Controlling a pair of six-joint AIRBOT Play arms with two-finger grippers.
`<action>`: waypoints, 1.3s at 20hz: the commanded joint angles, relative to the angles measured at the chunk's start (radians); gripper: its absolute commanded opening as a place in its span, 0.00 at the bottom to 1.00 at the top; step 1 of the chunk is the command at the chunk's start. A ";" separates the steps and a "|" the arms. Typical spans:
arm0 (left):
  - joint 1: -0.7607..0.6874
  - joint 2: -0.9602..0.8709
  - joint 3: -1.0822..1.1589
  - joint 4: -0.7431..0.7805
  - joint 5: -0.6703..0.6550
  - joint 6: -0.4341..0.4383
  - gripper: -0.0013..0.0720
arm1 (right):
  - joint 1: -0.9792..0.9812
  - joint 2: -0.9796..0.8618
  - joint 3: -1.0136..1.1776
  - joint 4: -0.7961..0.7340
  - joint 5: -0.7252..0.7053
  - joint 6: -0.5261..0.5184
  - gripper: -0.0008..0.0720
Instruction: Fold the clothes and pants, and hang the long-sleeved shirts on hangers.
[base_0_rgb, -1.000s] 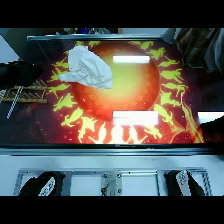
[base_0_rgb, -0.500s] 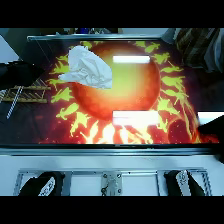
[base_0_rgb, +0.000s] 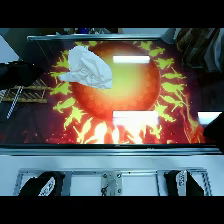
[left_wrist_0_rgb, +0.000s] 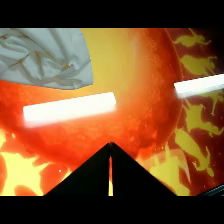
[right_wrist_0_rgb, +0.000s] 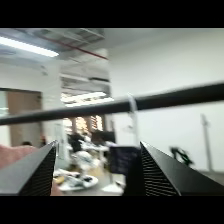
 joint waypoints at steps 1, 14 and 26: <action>0.001 0.001 0.000 0.000 0.000 0.000 0.05 | 0.001 0.053 0.000 0.002 0.297 0.003 0.78; -0.117 0.016 -0.124 0.001 0.079 -0.001 0.04 | 0.953 -0.146 -0.046 -0.813 1.049 0.633 0.66; -0.303 0.027 -0.314 -0.002 0.217 -0.001 0.05 | 1.385 -0.361 -0.149 -0.880 1.107 0.742 0.04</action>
